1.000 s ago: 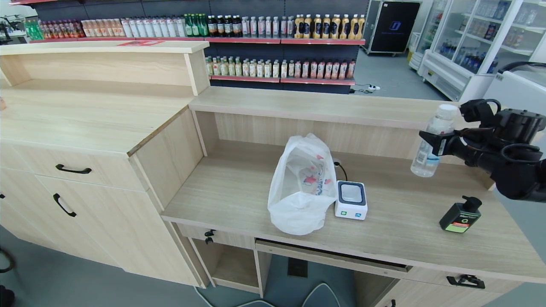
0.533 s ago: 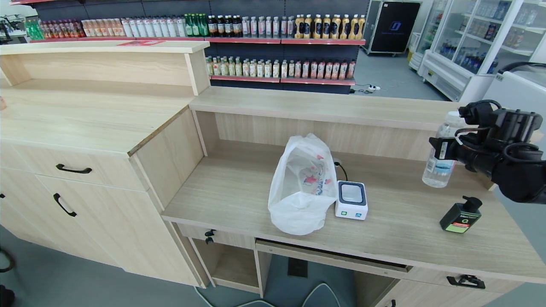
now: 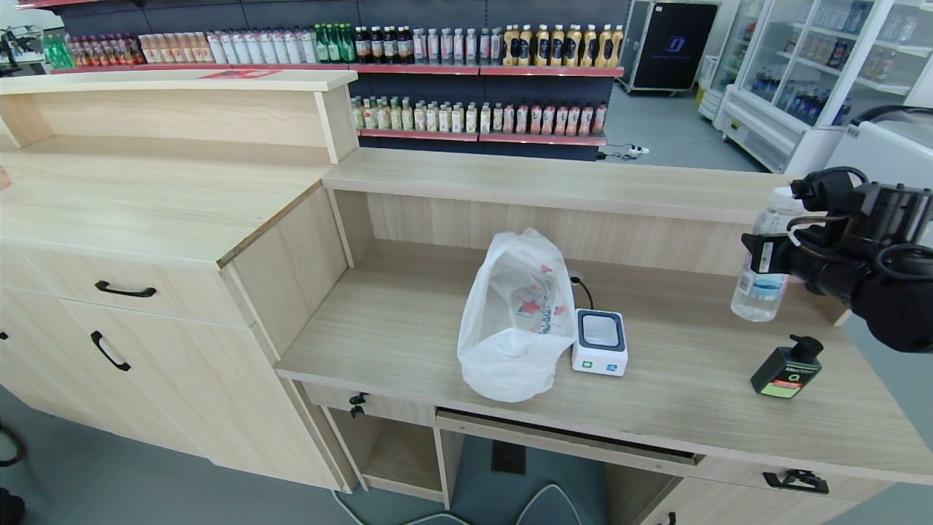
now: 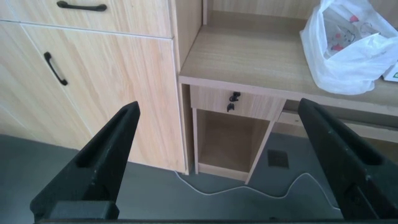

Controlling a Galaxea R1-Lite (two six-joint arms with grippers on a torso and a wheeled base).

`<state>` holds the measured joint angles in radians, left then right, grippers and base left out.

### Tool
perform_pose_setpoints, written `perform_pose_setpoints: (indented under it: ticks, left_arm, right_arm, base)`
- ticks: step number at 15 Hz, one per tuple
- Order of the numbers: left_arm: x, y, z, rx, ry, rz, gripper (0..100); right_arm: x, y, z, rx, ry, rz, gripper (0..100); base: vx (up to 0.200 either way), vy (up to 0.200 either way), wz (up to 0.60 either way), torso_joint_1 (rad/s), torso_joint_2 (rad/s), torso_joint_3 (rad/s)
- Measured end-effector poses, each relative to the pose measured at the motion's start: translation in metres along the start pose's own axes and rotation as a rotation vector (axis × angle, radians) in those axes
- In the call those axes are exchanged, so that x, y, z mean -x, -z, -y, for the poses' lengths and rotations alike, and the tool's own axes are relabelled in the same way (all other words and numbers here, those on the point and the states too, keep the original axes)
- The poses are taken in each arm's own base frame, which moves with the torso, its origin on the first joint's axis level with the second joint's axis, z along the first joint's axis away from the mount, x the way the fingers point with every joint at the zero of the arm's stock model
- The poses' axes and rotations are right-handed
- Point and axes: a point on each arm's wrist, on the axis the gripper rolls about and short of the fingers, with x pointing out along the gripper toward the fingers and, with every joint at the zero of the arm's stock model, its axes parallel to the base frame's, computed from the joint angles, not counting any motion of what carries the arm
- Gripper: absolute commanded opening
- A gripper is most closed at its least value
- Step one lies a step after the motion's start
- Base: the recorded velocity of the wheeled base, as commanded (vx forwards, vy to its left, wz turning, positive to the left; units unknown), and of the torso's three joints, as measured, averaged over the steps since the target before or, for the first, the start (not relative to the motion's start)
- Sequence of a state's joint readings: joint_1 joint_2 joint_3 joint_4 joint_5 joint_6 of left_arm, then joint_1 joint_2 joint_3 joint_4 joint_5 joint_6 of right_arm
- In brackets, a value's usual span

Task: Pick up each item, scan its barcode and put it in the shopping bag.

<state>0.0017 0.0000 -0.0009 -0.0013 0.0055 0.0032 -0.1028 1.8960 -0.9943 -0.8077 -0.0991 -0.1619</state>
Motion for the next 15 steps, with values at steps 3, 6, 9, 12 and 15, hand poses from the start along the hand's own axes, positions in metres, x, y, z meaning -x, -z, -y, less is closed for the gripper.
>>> perform_pose_setpoints:
  ticks: [3, 6, 9, 12, 15]
  left_arm:
    - [0.0, 0.0, 0.0, 0.0, 0.001, 0.0, 100]
    - [0.0, 0.0, 0.0, 0.0, 0.0, 0.0, 100]
    - [0.0, 0.0, 0.0, 0.0, 0.0, 0.0, 100]
    - [0.0, 0.0, 0.0, 0.0, 0.0, 0.0, 100]
    - [0.0, 0.0, 0.0, 0.0, 0.0, 0.0, 100]
  right_arm:
    - [0.002, -0.005, -0.008, 0.0, -0.016, 0.038, 0]
    - [0.002, -0.007, -0.018, 0.005, -0.046, 0.05, 0]
    - [0.0, -0.009, -0.023, -0.022, -0.103, 0.091, 0]
    - [-0.007, 0.001, -0.036, -0.111, -0.149, 0.073, 0]
    - [-0.021, 0.019, -0.049, -0.147, -0.166, 0.031, 0]
  base:
    - [0.0, 0.0, 0.6, 0.001, 0.01, 0.002]
    - [0.0, 0.0, 0.6, 0.005, 0.01, 0.004]
    - [0.0, 0.0, 0.0, 0.0, 0.0, 0.0]
    - [0.0, 0.0, 0.0, 0.0, 0.0, 0.0]
    - [0.0, 0.0, 0.0, 0.0, 0.0, 0.0]
